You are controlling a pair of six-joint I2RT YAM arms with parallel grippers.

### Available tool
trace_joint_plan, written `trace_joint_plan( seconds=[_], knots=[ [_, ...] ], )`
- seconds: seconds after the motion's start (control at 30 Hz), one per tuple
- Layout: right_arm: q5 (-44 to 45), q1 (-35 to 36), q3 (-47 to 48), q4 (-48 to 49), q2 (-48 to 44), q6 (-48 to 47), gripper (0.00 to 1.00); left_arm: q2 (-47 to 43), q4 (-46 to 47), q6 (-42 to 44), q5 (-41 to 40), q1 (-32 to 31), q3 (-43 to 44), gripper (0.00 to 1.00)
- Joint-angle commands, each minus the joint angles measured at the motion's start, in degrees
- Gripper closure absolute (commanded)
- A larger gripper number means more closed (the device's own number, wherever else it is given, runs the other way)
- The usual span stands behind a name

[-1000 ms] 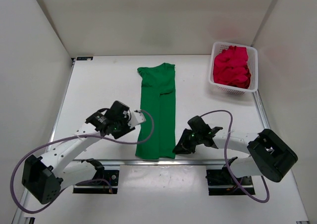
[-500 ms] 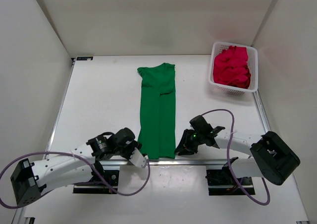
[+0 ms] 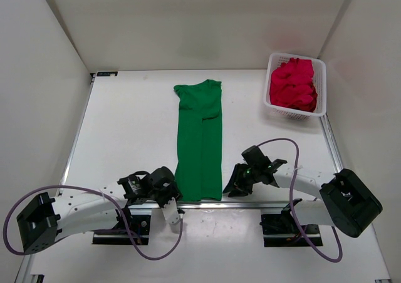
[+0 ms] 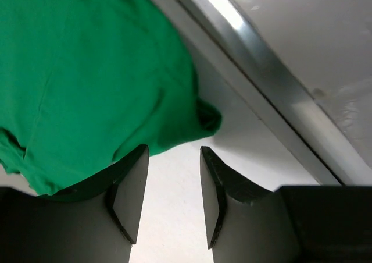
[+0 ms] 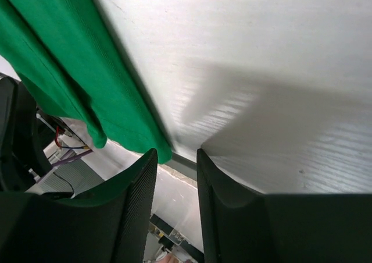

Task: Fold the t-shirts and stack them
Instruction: Grab the bottom of the folded rectangular tshirt with both arms

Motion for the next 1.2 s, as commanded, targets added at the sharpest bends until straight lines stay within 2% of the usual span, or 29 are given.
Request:
trace_joint_plan(
  seconds=[0.0, 0.13, 0.23, 0.3, 0.53, 0.67, 0.77, 0.83, 0.9, 1.03, 1.17],
  knots=[
    [1.6, 0.3, 3.0, -4.3, 0.0, -0.8, 0.60, -0.7, 0.0, 4.9, 2.0, -0.1, -2.5, 0.50],
    [2.4, 1.1, 4.8, -4.9, 1.6, -0.7, 0.58, -2.3, 8.4, 5.9, 2.1, -0.5, -6.7, 0.55],
    [1.4, 1.5, 5.0, -4.2, 2.6, -0.6, 0.56, -0.6, 12.1, 4.4, 1.4, -2.4, -7.7, 0.70],
    [1.3, 1.9, 5.5, -4.5, 3.2, -0.7, 0.57, 1.0, 12.8, 2.2, 1.2, -2.7, -6.5, 0.83],
    [-0.2, 2.9, 6.6, -4.3, 5.2, -1.0, 0.56, 6.0, 12.6, -1.8, 0.8, -2.6, -3.0, 1.00],
    [-1.4, 2.0, 6.8, -3.2, 6.3, -1.8, 0.65, 6.4, 11.2, -4.5, 1.0, -2.9, -1.6, 1.00],
    [-3.7, 1.6, 8.0, -5.2, 7.9, -3.0, 0.77, 7.6, 8.6, -9.0, 1.5, -1.9, 2.1, 1.00],
    [-4.1, 0.9, 9.6, -6.2, 8.7, -4.3, 0.86, 8.5, 7.7, -15.3, 1.9, -0.4, 5.5, 1.00],
    [-4.7, 0.9, 11.2, -7.2, 9.9, -5.6, 0.86, 8.7, 3.4, -17.9, 2.8, 0.8, 7.5, 1.00],
    [-6.4, 0.6, 12.0, -8.4, 11.4, -7.4, 0.87, 7.3, 2.3, -22.7, 1.6, 1.0, 7.9, 1.00],
    [-6.2, -0.5, 13.5, -10.6, 10.9, -9.6, 1.00, 9.0, 0.0, -27.5, 1.5, 1.6, 11.2, 1.00]
  ],
)
